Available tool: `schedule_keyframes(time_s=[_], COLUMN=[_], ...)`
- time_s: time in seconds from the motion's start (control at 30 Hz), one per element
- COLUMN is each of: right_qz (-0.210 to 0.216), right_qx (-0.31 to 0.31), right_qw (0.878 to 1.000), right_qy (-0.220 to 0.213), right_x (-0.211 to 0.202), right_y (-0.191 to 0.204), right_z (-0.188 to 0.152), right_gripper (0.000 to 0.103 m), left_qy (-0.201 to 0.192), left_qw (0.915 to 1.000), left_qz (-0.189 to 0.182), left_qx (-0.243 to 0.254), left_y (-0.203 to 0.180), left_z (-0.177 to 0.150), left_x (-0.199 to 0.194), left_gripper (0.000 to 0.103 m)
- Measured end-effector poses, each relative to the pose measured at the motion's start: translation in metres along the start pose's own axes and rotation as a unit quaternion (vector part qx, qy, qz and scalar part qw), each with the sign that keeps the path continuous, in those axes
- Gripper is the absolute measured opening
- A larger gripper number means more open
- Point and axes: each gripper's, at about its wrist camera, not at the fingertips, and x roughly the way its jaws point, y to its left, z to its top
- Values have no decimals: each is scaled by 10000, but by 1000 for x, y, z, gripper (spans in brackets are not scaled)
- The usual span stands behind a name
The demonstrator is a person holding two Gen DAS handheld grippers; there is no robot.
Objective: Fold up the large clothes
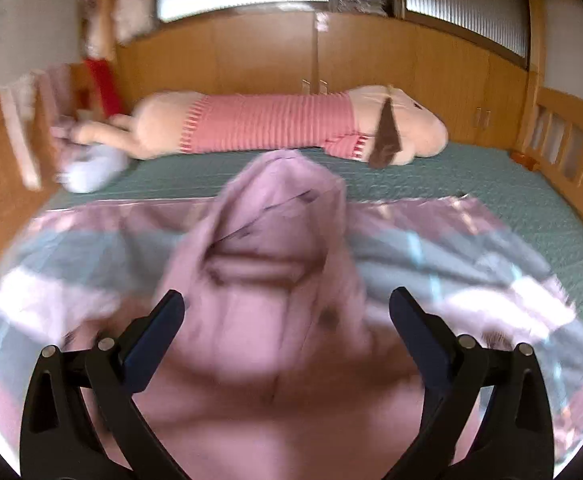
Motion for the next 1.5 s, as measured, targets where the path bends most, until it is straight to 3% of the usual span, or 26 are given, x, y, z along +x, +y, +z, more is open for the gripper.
schedule_keyframes(time_s=[0.07,0.2,0.23,0.27,0.3,0.33,0.43,0.5,0.63,0.7,0.73,0.83,0.9,0.93,0.97,1.0,1.03,1.13,1.23,1.33,1.4,1.5], right_qz=[-616,-839,-775,-585,-559,-334,239,574,1215,1391,1266,948,811,668,569,526,598,1594,2163,2988,3011,2455], right_qx=[74,657,771,983,1177,1354,1043,678,47,-107,-209,-410,-126,127,365,685,914,1459,1319,1503,1390,760], right_qw=[9975,9860,9842,9856,9878,9898,9922,9904,9769,9740,9783,9907,9961,9974,9972,9951,9923,9763,9670,9379,9349,9577], right_qy=[351,1280,1393,1247,852,284,-642,-1055,-1755,-1787,-1625,-885,-329,-256,-314,-477,-582,-96,285,925,1262,1297], right_x=[50,129,139,139,127,107,45,-3,-120,-154,-161,-147,-143,-150,-158,-171,-180,-191,-195,-191,-184,-178], right_y=[0,-17,-21,-26,-30,-32,-26,-24,-48,-69,-78,-92,-112,-122,-132,-141,-146,-140,-103,-54,-19,23], right_z=[19,11,5,-2,-6,-9,-18,-29,-90,-126,-148,-182,-201,-209,-215,-221,-226,-225,-213,-206,-204,-202], right_gripper=[99,82,62,18,9,7,5,5,5,5,5,7,17,42,79,91,97,97,97,100,102,102], left_qy=[17,19,20,22,21,18,15,22,37,42,43,44,56,71,93,88,72,101,113,95,87,85], left_qw=[10000,10000,10000,10000,10000,10000,10000,10000,10000,10000,10000,10000,10000,10000,9999,9999,9999,9995,9994,9981,9954,9916], left_qz=[14,35,29,28,29,32,41,30,-11,-25,-21,-8,-31,-41,-48,-72,-121,-250,-279,-468,-719,-931], left_qx=[1,11,9,12,13,8,17,11,-6,-3,0,10,-6,-14,-24,-42,-70,-174,-193,-398,-623,-895], left_y=[0,-2,-2,-2,-2,-2,-2,-2,-3,-2,-2,-3,-2,-2,-1,0,1,5,7,15,24,36], left_z=[-1,-1,-2,-1,-1,-2,-1,0,0,1,1,0,0,1,1,1,1,0,0,3,6,12], left_x=[0,1,1,1,2,2,3,4,3,3,3,2,0,-2,-5,-9,-13,-20,-22,-28,-32,-37], left_gripper=[101,101,101,101,101,101,101,101,101,101,101,101,101,101,101,101,101,101,101,101,101,101])
